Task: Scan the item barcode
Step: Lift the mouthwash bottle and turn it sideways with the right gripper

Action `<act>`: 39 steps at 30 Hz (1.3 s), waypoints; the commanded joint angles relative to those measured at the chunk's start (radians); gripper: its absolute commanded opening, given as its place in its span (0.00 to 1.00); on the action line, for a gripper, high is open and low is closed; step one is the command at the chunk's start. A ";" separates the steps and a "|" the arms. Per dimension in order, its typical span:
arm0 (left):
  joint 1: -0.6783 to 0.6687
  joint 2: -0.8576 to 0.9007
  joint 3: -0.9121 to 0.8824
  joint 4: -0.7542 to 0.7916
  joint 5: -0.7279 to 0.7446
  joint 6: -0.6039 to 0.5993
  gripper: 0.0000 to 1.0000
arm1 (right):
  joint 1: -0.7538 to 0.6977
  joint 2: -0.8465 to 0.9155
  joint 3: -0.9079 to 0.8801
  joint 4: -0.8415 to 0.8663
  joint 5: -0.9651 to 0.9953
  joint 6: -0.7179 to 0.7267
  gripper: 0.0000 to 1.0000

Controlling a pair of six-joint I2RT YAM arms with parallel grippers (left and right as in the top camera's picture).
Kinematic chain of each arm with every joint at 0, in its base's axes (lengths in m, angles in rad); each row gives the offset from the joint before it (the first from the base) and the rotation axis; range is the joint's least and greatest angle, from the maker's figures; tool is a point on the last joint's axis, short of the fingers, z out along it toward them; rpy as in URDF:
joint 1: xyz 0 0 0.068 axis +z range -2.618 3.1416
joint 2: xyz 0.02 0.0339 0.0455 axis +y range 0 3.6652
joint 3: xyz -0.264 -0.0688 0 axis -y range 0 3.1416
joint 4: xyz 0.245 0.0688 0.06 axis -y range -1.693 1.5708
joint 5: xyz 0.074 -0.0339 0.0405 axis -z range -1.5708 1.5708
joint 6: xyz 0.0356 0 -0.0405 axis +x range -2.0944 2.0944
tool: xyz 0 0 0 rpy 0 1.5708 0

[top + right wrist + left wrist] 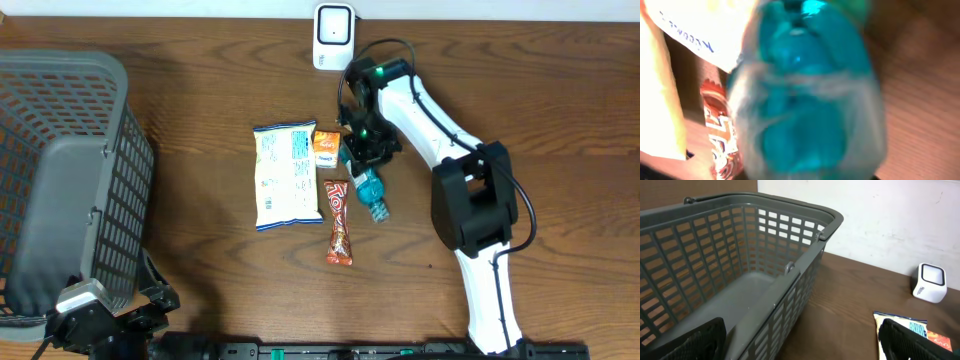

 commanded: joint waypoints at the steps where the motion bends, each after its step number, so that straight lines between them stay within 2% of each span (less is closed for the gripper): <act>1: -0.002 -0.002 -0.021 -0.031 -0.006 -0.017 0.98 | 0.009 0.010 0.038 -0.001 0.060 0.030 0.13; 4: -0.002 -0.002 -0.020 -0.031 -0.006 -0.017 0.98 | 0.017 0.010 0.037 0.004 0.064 0.030 0.02; 5: -0.002 -0.002 -0.021 -0.031 -0.006 -0.018 0.98 | 0.021 0.010 0.037 0.006 0.071 0.030 0.01; 16: -0.002 -0.002 -0.021 -0.032 -0.006 -0.017 0.98 | 0.071 0.010 0.040 0.036 0.124 0.018 0.01; 28: -0.002 -0.002 -0.020 -0.140 -0.006 -0.017 0.98 | 0.045 0.010 0.161 -0.084 0.121 0.018 0.01; 33: -0.002 -0.002 -0.021 -0.242 -0.006 -0.018 0.98 | 0.037 0.010 0.222 -0.145 -0.031 -0.086 0.01; 37: -0.002 -0.002 -0.021 -0.240 -0.006 -0.017 0.98 | 0.021 0.010 0.244 -0.159 -0.164 -0.167 0.01; 39: -0.002 -0.002 -0.021 -0.240 -0.006 -0.017 0.98 | 0.013 0.010 0.243 -0.148 -0.165 -0.172 0.01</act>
